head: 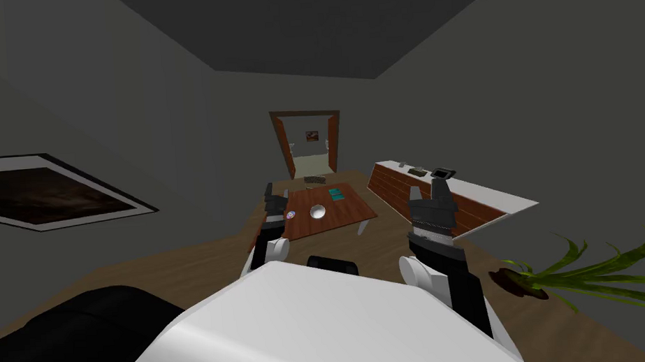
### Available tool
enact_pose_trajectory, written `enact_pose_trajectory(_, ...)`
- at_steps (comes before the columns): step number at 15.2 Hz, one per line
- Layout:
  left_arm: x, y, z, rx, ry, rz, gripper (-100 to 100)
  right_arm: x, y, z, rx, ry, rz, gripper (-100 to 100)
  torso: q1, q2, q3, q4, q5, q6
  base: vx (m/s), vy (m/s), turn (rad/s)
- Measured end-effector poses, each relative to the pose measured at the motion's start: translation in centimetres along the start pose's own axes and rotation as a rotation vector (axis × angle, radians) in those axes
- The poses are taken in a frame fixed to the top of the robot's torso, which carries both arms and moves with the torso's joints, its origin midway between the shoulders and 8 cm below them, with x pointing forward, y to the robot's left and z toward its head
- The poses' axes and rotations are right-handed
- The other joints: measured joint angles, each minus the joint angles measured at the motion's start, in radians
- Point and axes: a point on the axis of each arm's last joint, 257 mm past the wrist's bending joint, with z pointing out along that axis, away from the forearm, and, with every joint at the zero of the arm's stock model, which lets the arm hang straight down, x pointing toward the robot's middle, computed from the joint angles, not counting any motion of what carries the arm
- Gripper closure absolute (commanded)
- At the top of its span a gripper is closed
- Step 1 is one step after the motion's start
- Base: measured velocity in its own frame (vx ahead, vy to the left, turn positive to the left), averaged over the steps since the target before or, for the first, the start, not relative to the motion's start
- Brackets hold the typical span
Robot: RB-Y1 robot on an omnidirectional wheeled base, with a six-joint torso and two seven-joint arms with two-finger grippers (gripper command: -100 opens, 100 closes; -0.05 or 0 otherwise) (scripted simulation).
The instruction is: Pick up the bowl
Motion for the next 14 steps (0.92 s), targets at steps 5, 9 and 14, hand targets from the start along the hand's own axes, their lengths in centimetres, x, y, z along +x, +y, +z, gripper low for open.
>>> enact_pose_trajectory(5,0.0,1.4,-0.2,-0.049,0.061,0.048,-100,0.0,0.0,0.0,0.000,0.000,0.000,0,0.000,0.000,0.000,0.000,0.000,0.000,0.004,-0.006,-0.078)
enact_pose_trajectory(9,-1.1,4.1,-0.5,-0.130,0.101,0.102,-100,0.0,0.0,0.0,0.000,0.000,0.000,0,0.000,-0.001,0.000,0.000,0.000,0.000,0.009,-0.011,-0.122)
enact_pose_trajectory(14,-3.9,7.9,-1.1,-0.256,0.106,0.163,-100,0.0,0.0,0.0,0.000,0.000,0.000,0,-0.001,-0.001,-0.001,0.000,0.000,0.001,0.013,-0.013,-0.170)
